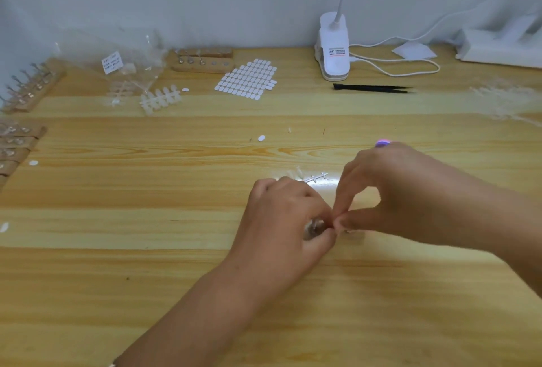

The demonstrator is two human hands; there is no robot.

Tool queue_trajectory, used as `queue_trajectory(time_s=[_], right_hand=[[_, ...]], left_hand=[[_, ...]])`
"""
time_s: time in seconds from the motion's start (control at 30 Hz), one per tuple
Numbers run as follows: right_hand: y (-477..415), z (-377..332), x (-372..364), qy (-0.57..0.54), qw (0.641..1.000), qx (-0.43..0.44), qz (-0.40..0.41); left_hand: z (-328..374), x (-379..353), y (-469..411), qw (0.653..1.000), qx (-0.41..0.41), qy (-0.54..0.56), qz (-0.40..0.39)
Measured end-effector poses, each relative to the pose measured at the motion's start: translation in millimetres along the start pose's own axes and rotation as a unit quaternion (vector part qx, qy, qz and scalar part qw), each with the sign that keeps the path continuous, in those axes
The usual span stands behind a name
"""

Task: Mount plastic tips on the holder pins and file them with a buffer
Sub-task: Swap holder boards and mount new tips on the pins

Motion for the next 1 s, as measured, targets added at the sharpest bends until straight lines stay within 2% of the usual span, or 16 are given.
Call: queue_trajectory(time_s=[0.07,0.13,0.3,0.47,0.67,0.87,0.93,1.0], right_hand=[[-8,20,13,-0.084,0.990,0.007,0.114],[-24,33,16,-0.102,0.977,0.015,0.188],[-62,39,-16,-0.061,0.992,0.035,0.102],[-60,40,-17,-0.080,0.985,0.058,0.139],[-41,32,-21,-0.082,0.976,0.073,0.190],[-12,23,7,-0.204,0.934,0.094,0.277],[-6,21,9,-0.265,0.931,0.095,0.233],[-2,17,0,-0.278,0.943,0.090,0.157]], left_hand=[[-4,4,2,1.000,0.006,0.009,-0.009],[-10,11,1,1.000,0.021,0.017,-0.009],[-14,16,1,0.998,-0.004,-0.062,-0.017],[-16,16,2,0.997,-0.019,-0.066,-0.017],[-17,16,3,0.997,0.003,-0.077,-0.012],[-18,13,2,0.994,-0.001,-0.106,-0.014],[-23,15,2,0.997,0.002,-0.067,-0.027],[-28,17,1,0.999,0.007,-0.014,-0.029]])
Point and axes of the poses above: each hand's wrist, its own y-axis away from the middle knuckle, its own x-axis out of the back of the hand, z = x × y, the point moved 4 cm from there along -y, towards the middle knuckle, and after that the axes turned 11 degrees about x, right-handed, at the moved point
